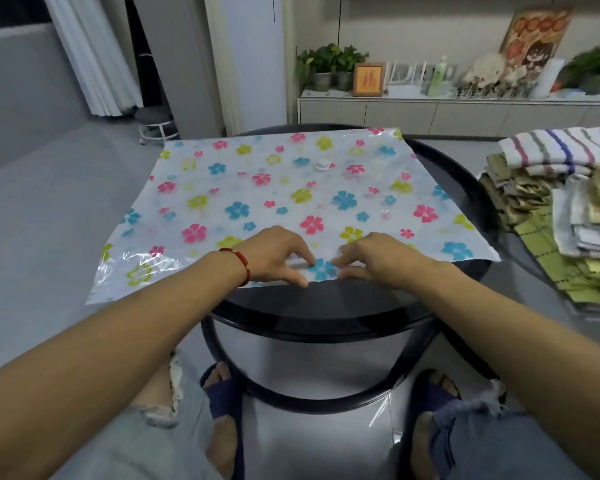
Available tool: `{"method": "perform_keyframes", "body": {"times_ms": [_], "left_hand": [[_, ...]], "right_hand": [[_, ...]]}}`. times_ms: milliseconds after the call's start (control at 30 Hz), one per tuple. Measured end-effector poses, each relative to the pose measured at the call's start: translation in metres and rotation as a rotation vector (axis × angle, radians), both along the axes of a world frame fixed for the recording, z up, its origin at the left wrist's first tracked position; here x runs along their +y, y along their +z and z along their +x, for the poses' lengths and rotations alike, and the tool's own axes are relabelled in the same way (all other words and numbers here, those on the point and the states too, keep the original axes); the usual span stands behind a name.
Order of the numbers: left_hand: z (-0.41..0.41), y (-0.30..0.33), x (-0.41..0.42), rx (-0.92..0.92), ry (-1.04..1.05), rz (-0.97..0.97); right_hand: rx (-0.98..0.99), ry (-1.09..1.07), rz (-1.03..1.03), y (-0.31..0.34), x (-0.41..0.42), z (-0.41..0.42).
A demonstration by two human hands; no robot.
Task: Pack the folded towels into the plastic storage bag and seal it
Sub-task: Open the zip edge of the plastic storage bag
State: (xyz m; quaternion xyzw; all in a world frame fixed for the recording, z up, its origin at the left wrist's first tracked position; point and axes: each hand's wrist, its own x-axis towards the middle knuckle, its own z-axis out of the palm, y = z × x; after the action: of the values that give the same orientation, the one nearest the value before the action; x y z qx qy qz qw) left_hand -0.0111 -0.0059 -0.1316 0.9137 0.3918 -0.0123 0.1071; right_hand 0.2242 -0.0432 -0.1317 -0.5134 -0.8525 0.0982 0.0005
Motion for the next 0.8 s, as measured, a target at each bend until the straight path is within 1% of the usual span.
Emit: {"method": "perform_keyframes", "body": {"times_ms": [200,333,433,567,667,800], "left_hand": [[-0.007,-0.009,0.011,-0.077,-0.028,0.017],[-0.005,-0.015,0.01,-0.067,-0.062,0.065],[-0.003,-0.015,0.009,-0.081,-0.052,0.063],[-0.001,-0.013,0.006,-0.094,-0.036,0.05],[0.0,-0.013,0.003,-0.111,-0.008,0.044],[0.005,-0.009,-0.004,-0.172,0.02,0.021]], "right_hand": [[-0.073,0.107,0.0,0.004,0.01,0.006],[-0.24,0.208,0.053,0.008,0.01,0.002],[-0.314,0.265,0.135,0.004,0.003,-0.003],[-0.27,0.23,0.171,0.004,-0.001,-0.009],[-0.163,0.164,0.121,0.006,-0.001,-0.009],[0.011,-0.001,0.047,0.007,0.0,-0.008]]}}
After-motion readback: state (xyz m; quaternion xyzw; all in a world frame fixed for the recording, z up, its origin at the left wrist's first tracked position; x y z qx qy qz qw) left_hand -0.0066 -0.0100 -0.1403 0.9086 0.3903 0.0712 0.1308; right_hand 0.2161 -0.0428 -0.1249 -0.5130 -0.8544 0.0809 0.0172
